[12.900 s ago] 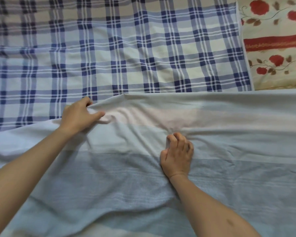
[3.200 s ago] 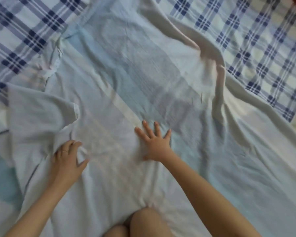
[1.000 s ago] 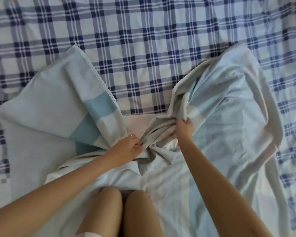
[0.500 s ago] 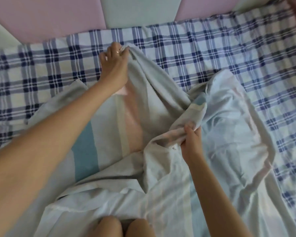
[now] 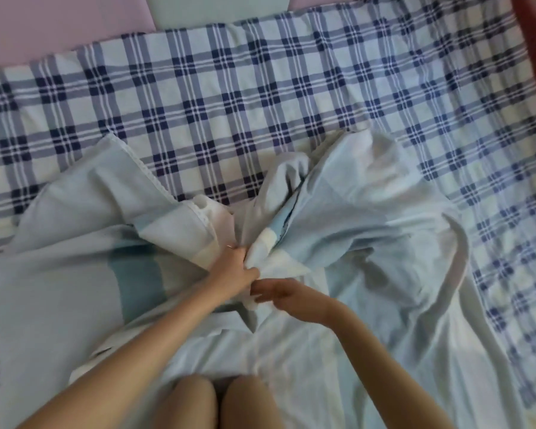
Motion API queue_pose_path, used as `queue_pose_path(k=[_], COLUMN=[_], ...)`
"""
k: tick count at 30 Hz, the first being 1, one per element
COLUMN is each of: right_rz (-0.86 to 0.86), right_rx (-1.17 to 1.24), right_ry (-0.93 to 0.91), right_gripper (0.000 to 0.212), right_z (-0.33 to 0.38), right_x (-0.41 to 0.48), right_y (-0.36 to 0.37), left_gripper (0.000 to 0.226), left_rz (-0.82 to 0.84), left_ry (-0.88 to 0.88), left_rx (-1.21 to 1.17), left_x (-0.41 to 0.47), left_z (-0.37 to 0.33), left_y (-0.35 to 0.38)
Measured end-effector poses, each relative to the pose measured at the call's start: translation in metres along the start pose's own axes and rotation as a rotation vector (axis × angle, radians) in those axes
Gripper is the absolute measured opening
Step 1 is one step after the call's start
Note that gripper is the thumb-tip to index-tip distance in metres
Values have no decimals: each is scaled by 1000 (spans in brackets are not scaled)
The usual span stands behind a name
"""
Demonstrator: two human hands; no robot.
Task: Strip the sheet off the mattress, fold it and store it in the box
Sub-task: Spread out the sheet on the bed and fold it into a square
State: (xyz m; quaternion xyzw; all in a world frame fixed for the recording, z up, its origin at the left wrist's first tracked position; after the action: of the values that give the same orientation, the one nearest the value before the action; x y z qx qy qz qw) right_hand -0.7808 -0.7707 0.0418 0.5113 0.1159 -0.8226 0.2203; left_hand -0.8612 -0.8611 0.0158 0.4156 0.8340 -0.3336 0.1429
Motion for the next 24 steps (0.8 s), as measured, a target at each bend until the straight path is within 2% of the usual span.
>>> queue_pose_path(k=[1,2,4,5,6,7,9,11,12,14,17,20,22,24], right_rz=[-173,-417,-936,-1083,-1155,-1174,-1098,-951,-911,-895,-916,-1068,-1106,-1044], right_rx=[-14,-15,28,85,100,38,-201,-319,-336,-350,-322,-77,208,289], right_ry=[6,35,93,70,28,14,122,264,314,396,510,383,378,489], right_gripper=[54,43,19,19,33,50,77,93,96,93,79,61,56,57], right_z=[-6,-11,-18,-16,-11,-6,-3,-18,-26,-38,-45,-32,-36,-44], right_x=[-2,-8,-36,-50,-55,-53,-29,6,21,42,61,66,64,67], right_y=[-21,-48,-103,-121,-137,-149,-167,-171,-170,-169,-170,-182,-190,-194], left_gripper=[38,37,45,46,42,38,32,30,37,48,52,43,37,51], left_rz=[-13,8,197,315,417,466,578,716,780,863,926,1066,1015,902], left_ry=[59,170,455,585,702,805,842,817,774,688,582,396,321,264], left_rx=[99,196,375,439,514,585,682,587,547,507,425,469,380,225], left_x=[-2,-6,-25,-39,-52,-65,-85,-101,-108,-116,-122,-120,-115,-110], left_z=[-3,-11,-31,-40,-45,-48,-47,-44,-44,-38,-26,-12,-4,2], left_y=[7,15,40,53,62,69,76,87,90,88,81,75,62,40])
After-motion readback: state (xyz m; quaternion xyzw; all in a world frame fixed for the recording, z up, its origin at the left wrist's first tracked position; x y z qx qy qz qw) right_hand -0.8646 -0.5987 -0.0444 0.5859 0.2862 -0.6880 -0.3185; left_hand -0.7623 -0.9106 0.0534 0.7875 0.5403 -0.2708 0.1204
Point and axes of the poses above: each hand's wrist, its own x-axis towards the middle knuckle, its own y-axis out of the palm, z = x × y, the point moved 7 cm from there along x, towards the middle knuckle, and after that the axes turned 12 degrees about y, right-handed, at the moved point
